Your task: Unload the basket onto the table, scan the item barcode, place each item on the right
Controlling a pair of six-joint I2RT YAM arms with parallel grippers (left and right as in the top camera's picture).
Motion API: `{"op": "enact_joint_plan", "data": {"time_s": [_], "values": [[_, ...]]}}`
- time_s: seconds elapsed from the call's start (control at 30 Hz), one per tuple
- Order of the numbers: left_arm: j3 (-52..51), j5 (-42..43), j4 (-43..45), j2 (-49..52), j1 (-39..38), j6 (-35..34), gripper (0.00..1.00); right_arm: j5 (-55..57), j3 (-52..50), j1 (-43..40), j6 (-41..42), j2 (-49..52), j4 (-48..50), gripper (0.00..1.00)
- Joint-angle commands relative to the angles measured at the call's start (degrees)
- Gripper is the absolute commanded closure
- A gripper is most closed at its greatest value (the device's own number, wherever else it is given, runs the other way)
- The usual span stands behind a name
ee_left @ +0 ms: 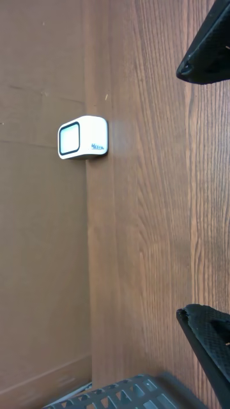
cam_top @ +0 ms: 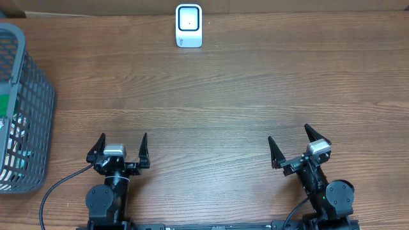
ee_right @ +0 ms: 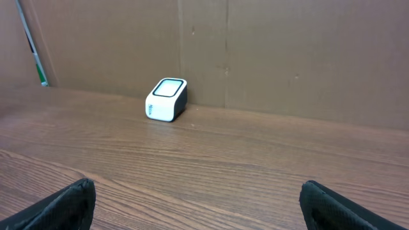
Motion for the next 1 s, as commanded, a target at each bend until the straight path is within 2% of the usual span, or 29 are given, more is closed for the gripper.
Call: {"op": "enact_joint_plan", "data": {"time_s": [0.0, 0.2, 0.83, 0.97], "values": [[-0.3, 0.2, 0.2, -0.7, -0.4, -0.5, 0.00, -0.3, -0.6, 0.2, 0.2, -0.6, 0.3, 0.00], [-0.3, 0.0, 0.2, -0.7, -0.4, 2.6, 0.00, -0.3, -0.6, 0.2, 0.2, -0.6, 0.3, 0.00], [-0.3, 0.1, 0.7, -0.7, -0.4, 2.4, 0.01, -0.3, -0.6, 0.2, 0.2, -0.6, 0.3, 0.00], [-0.3, 2.2, 2.1, -0.7, -0.4, 0.9, 0.00, -0.3, -0.6, 0.2, 0.2, -0.6, 0.3, 0.00]]}}
